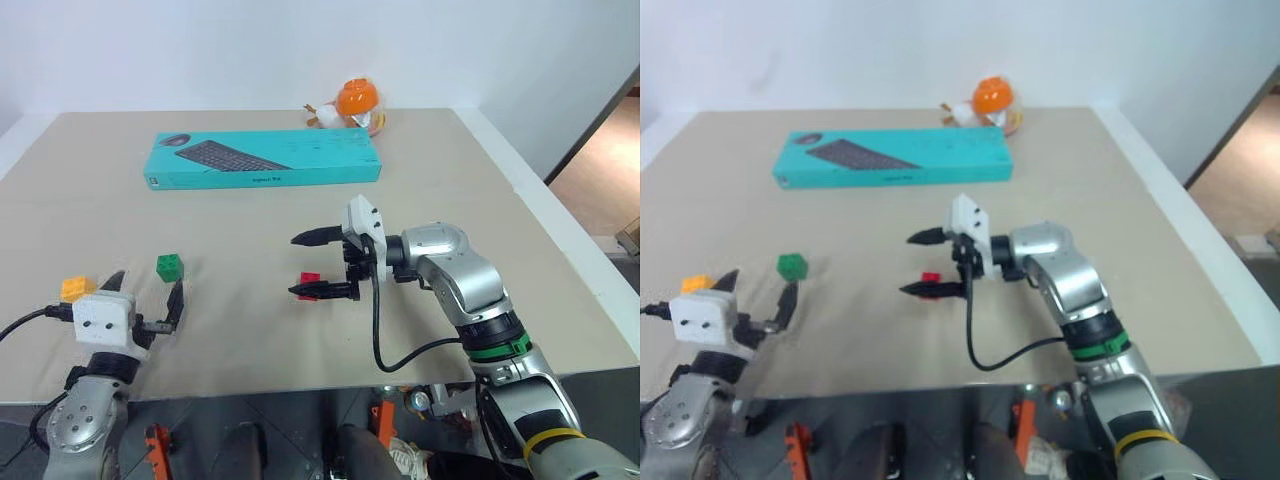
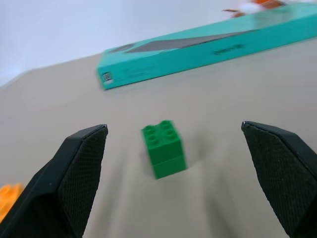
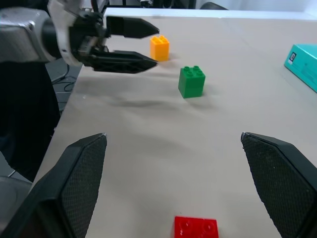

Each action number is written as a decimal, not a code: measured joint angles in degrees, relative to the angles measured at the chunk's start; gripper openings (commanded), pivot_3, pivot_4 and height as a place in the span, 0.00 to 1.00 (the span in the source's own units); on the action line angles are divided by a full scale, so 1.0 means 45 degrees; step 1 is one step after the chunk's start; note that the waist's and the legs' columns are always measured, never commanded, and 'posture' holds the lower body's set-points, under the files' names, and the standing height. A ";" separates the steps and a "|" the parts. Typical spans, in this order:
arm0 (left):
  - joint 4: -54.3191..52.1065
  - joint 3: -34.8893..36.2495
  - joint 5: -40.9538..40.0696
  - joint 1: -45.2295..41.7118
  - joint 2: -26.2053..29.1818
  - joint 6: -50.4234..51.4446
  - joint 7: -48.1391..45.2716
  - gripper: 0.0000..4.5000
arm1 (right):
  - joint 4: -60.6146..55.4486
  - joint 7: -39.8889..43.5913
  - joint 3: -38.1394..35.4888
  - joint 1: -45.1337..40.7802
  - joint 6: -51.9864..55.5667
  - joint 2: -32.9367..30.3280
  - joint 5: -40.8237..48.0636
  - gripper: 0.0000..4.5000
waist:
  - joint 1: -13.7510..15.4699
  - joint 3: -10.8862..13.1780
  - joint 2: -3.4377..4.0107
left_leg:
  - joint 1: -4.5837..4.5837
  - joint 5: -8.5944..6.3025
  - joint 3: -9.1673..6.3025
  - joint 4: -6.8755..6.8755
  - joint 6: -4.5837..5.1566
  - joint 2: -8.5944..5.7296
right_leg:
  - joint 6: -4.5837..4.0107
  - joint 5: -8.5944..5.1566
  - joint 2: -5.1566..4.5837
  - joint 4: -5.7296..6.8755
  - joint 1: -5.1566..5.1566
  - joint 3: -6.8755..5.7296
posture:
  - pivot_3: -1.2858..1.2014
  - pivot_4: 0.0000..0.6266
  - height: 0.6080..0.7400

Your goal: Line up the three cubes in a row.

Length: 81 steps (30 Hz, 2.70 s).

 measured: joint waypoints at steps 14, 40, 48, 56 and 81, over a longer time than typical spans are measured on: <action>0.1548 0.0180 -0.1642 -0.2239 -0.0961 0.2556 0.1142 1.00 | 0.0198 -0.0119 0.0070 -0.0223 -0.0528 -0.0172 -0.0325 1.00 | -0.0001 -0.0002 -0.0009 | -0.0010 0.0003 0.0005 0.0008 0.0005 -0.0006 | 0.0062 0.0046 0.0031 -0.0001 -0.0009 0.0020 | 0.52 0.24 1.00; 0.4921 -0.0471 -0.0155 -0.4099 0.0404 0.1716 0.0836 0.29 | -0.0434 -0.0994 -0.0051 0.0210 0.0285 -0.0727 -0.0122 1.00 | 0.0000 -0.0002 -0.0013 | -0.0014 0.0002 0.0010 0.0005 0.0003 -0.0009 | 0.0062 0.0047 0.0025 -0.0002 -0.0016 0.0027 | 0.52 0.24 1.00; 0.5144 -0.1209 -0.0561 -0.4021 0.2615 0.1029 -0.2835 0.29 | -0.0431 -0.1231 -0.0124 0.0217 0.0075 -0.1052 -0.0172 1.00 | 0.0001 -0.0001 -0.0012 | -0.0020 0.0001 0.0017 -0.0003 0.0002 -0.0009 | 0.0048 0.0038 0.0022 -0.0003 -0.0024 0.0017 | 0.52 0.24 1.00; 0.6585 -0.3863 -0.1426 -0.6003 0.4248 -0.0896 -0.9359 0.29 | -0.0648 -0.1917 -0.0345 0.0465 0.0049 -0.1327 -0.0280 1.00 | 0.0008 0.0000 -0.0010 | -0.0043 0.0002 0.0029 -0.0001 0.0001 -0.0026 | 0.0012 0.0012 0.0005 -0.0013 -0.0036 0.0014 | 0.52 0.24 1.00; 1.4871 -0.4990 -0.0638 -1.0883 0.4763 -0.5328 -1.6119 0.29 | -0.2323 -0.3134 -0.1034 0.1694 0.1066 -0.2269 -0.0005 1.00 | -0.0001 0.0004 -0.0010 | -0.0063 0.0001 0.0012 -0.0005 0.0002 -0.0028 | 0.0071 0.0020 0.0018 -0.0011 -0.0046 0.0003 | 0.52 0.24 1.00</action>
